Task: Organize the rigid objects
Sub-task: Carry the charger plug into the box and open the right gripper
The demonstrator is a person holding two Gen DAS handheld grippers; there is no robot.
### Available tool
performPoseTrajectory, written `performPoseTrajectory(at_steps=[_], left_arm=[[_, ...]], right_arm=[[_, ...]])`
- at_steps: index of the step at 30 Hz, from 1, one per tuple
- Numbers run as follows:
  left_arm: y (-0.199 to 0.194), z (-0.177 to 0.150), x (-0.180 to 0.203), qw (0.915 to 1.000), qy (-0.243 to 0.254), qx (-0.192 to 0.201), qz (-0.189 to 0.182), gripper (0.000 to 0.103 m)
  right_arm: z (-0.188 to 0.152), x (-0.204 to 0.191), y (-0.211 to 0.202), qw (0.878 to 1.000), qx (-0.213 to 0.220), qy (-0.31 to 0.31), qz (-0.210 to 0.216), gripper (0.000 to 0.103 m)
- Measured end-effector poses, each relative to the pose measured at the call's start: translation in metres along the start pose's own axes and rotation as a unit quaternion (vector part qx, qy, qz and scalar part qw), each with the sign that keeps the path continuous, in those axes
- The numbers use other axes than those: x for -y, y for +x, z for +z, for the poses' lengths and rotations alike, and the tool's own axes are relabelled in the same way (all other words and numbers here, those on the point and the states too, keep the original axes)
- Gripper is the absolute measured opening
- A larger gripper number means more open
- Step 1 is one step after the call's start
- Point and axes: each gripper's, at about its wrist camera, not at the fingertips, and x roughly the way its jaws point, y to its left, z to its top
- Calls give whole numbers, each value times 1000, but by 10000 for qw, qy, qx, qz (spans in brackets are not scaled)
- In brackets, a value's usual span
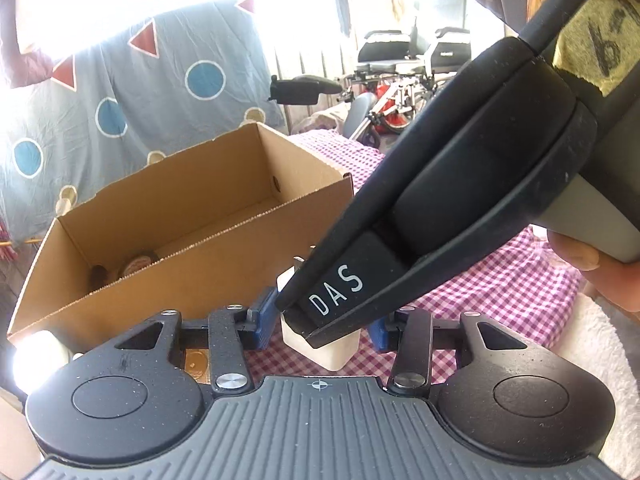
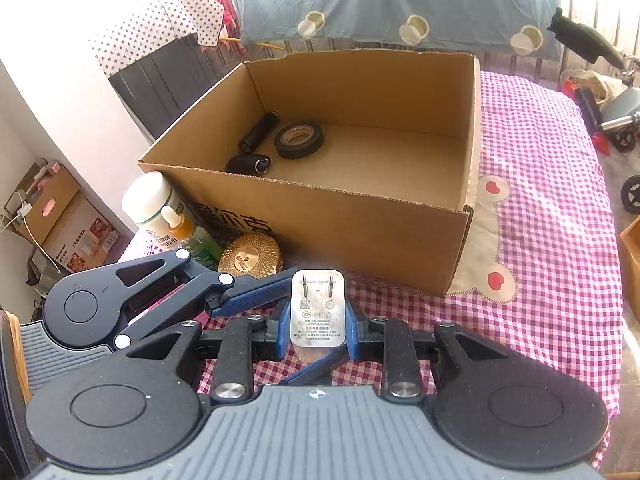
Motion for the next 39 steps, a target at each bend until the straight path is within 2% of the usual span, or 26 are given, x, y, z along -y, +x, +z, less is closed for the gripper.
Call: performPoseTrajectory(at_steps=[6,11,14,18,21,25,32,34,39], left_arm=[[-40,30,-18,9969,183,493,581,45],[-45,51,-54,9942,150,520,925,45],[-28,61,-83,9959,20,213,874,46],[13,66,-125,9970,-385,-525,425,46],[44,60,-149,9915,-737,-1062,120,46],[71,49,-173,9823,-1026,-1568,-71,46],[88,46,-185,9761,-1074,-1885,-76,48],[92,46,-190,9734,-1127,-1993,-77,48],[87,45,-195,9730,-1203,-1966,-81,51]], right_arm=[[35,-31,-39,9968,641,-454,124,29],[82,-54,-35,9928,837,-777,353,29],[114,-59,-10,9936,624,-800,500,29],[152,-49,44,9961,12,-591,657,29],[169,-38,87,9955,-460,-403,725,29],[180,-32,135,9922,-950,-292,757,29],[183,-22,189,9884,-1363,-63,674,29],[180,-21,197,9879,-1406,-42,650,29],[179,-22,204,9855,-1509,127,766,32]])
